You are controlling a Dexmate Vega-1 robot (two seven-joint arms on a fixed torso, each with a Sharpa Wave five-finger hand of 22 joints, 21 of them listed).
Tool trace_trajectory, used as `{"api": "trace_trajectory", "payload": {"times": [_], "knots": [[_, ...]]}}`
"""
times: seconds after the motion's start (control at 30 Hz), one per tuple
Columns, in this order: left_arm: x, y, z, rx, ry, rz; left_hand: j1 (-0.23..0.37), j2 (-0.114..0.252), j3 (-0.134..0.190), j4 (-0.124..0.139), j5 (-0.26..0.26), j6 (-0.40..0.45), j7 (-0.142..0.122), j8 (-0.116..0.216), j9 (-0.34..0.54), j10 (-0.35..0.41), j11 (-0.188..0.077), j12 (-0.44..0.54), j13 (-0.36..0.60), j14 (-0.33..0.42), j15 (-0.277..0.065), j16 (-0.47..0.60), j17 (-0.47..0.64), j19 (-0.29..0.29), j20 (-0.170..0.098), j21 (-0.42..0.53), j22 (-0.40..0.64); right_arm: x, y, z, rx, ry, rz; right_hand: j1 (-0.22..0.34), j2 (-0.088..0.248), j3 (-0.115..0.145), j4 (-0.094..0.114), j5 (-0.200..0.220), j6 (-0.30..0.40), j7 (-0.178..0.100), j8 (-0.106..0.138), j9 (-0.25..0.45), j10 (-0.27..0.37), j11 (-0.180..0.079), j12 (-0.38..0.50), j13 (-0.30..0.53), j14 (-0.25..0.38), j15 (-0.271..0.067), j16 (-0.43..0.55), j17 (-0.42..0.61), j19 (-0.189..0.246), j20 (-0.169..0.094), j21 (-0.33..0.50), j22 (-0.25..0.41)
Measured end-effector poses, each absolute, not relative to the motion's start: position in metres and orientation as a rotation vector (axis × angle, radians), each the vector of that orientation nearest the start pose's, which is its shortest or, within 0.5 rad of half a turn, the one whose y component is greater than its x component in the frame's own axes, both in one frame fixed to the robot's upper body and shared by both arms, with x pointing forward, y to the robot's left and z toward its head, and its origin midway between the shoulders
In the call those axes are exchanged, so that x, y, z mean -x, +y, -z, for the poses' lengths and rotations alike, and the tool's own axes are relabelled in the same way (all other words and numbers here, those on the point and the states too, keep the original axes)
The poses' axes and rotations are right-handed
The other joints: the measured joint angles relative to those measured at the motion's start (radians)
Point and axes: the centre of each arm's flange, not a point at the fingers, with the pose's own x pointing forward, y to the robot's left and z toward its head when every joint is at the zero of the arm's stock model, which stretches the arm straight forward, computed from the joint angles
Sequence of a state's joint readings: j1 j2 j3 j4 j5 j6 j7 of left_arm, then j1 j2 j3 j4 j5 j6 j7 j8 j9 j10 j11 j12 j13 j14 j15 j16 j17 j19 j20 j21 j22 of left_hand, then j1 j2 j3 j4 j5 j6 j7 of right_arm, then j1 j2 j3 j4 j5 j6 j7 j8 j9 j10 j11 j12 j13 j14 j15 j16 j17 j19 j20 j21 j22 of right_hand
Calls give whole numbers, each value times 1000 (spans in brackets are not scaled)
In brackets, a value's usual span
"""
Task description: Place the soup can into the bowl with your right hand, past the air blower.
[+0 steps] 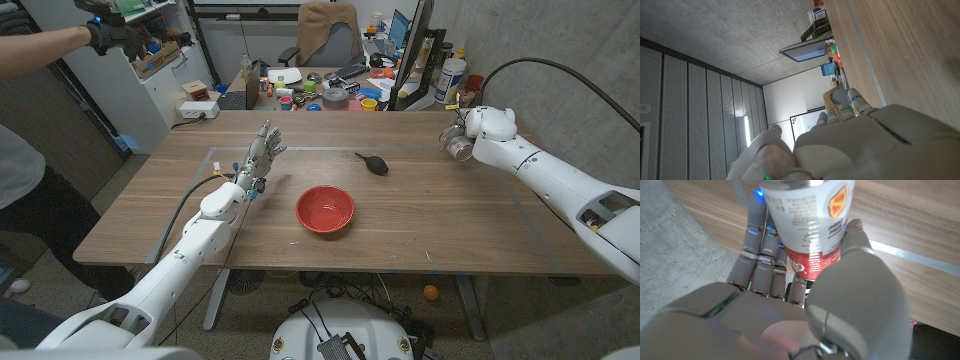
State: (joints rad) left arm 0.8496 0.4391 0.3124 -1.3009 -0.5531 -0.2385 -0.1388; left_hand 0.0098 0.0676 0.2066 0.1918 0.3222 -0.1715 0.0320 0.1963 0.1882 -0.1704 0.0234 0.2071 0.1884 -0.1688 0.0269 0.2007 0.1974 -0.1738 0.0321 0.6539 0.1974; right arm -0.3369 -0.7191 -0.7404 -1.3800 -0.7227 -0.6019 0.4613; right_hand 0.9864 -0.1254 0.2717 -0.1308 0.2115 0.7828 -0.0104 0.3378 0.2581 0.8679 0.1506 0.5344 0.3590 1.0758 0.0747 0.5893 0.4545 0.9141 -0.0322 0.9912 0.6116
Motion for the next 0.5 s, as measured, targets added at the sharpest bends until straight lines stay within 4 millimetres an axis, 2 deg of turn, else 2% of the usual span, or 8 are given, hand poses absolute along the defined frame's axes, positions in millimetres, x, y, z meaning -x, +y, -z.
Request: {"api": "trace_trajectory", "payload": {"times": [0.2,0.5], "knots": [[-657,267,30,-8,-575,302,0,0,0,0,0,0,0,0,0,0,0,0,0,0,0,0,0,0,0,0,0,-667,-342,-130,1542,27,290,3,-3,0,0,0,8,-3,-5,3,0,0,0,6,0,0,-6,4,0,0,0,-9],[-659,269,29,-7,-577,313,0,0,0,0,0,0,0,0,0,0,0,0,0,0,0,0,0,0,0,0,0,-654,-318,-140,1597,-63,275,4,-4,-3,3,0,8,-3,-9,5,0,0,0,13,0,0,-7,4,0,0,0,-19]]}}
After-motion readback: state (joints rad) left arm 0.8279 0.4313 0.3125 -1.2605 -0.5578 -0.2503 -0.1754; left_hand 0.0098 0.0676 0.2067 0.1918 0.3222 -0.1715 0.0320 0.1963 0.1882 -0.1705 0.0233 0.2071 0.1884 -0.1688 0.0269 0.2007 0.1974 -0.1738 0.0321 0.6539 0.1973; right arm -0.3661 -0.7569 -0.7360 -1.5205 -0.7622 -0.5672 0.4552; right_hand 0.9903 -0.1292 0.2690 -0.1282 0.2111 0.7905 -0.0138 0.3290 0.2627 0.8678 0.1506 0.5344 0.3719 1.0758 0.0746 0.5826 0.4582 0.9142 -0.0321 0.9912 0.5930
